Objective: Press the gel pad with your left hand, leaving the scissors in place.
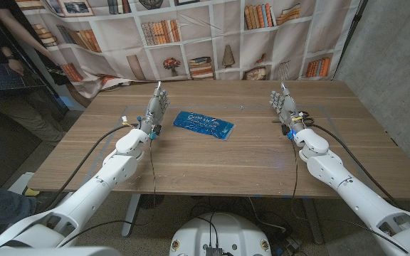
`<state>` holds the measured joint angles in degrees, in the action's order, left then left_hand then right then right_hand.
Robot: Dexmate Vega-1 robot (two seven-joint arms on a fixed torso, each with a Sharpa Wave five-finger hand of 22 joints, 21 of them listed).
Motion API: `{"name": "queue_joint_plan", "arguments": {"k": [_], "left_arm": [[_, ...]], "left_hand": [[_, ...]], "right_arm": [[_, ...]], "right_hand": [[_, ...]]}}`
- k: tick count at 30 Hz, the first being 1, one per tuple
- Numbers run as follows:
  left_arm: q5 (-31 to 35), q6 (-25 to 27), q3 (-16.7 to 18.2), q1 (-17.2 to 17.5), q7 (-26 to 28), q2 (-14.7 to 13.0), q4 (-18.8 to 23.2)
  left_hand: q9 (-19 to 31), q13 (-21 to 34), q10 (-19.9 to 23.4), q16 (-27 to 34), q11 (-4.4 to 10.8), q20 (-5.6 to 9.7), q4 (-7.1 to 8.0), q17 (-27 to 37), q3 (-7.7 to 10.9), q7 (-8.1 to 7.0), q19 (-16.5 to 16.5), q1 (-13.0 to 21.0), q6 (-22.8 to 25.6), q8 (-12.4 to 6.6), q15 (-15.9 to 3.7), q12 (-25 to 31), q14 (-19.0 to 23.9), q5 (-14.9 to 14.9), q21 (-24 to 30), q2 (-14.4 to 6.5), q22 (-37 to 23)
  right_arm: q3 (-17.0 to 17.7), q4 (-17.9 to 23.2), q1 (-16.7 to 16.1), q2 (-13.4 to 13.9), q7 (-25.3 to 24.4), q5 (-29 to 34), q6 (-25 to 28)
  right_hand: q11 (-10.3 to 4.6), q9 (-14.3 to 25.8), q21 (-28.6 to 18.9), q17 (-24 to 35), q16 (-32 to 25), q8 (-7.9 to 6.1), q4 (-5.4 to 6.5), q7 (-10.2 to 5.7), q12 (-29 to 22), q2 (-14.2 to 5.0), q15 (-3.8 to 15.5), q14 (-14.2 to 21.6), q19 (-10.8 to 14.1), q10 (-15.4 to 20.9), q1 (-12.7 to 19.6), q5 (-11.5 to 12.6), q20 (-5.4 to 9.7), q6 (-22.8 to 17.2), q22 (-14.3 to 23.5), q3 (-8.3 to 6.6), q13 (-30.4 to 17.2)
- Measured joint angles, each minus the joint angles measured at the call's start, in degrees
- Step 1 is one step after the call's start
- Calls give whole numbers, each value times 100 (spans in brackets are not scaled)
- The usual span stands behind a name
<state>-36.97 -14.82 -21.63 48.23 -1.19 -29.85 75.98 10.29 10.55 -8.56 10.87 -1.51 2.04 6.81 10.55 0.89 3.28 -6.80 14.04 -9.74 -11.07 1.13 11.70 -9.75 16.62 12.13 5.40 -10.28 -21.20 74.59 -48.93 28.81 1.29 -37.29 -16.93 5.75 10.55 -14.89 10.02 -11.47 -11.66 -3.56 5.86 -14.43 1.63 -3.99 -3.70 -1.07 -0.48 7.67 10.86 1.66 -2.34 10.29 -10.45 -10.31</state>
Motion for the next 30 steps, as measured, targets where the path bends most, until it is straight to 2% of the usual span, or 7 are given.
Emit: {"name": "queue_joint_plan", "arguments": {"k": [19,23,30], "left_arm": [[168,155,-17,213,80,-308,574],[219,23,-13,255,44,-335,584],[419,-272,-44,288,-18,-358,527]], "left_hand": [[27,-1,56,0,47,-2,-19,-17,18,0,6,132,0,-33,0,7,1,0,11,-87,1],[22,-1,254,51,57,0,-75,-17,74,-10,232,294,160,-81,-24,72,175,0,66,-157,1],[10,-1,508,67,84,-7,-170,-16,84,-11,428,461,409,-140,-53,133,428,0,115,-187,1]], "right_arm": [[-14,243,-129,-11,-185,95,-73],[-28,288,-153,-12,-230,137,-82],[-40,344,-186,-6,-287,198,-94]], "right_hand": [[79,-1,-8,-1,0,0,0,-1,0,0,0,0,32,80,45,0,31,0,0,0,0],[79,-1,-8,-1,0,0,0,-2,0,0,21,22,54,80,45,0,9,0,-1,0,0],[79,-1,-8,-1,0,0,0,-2,1,0,22,22,54,80,45,0,8,0,-1,1,1]]}}
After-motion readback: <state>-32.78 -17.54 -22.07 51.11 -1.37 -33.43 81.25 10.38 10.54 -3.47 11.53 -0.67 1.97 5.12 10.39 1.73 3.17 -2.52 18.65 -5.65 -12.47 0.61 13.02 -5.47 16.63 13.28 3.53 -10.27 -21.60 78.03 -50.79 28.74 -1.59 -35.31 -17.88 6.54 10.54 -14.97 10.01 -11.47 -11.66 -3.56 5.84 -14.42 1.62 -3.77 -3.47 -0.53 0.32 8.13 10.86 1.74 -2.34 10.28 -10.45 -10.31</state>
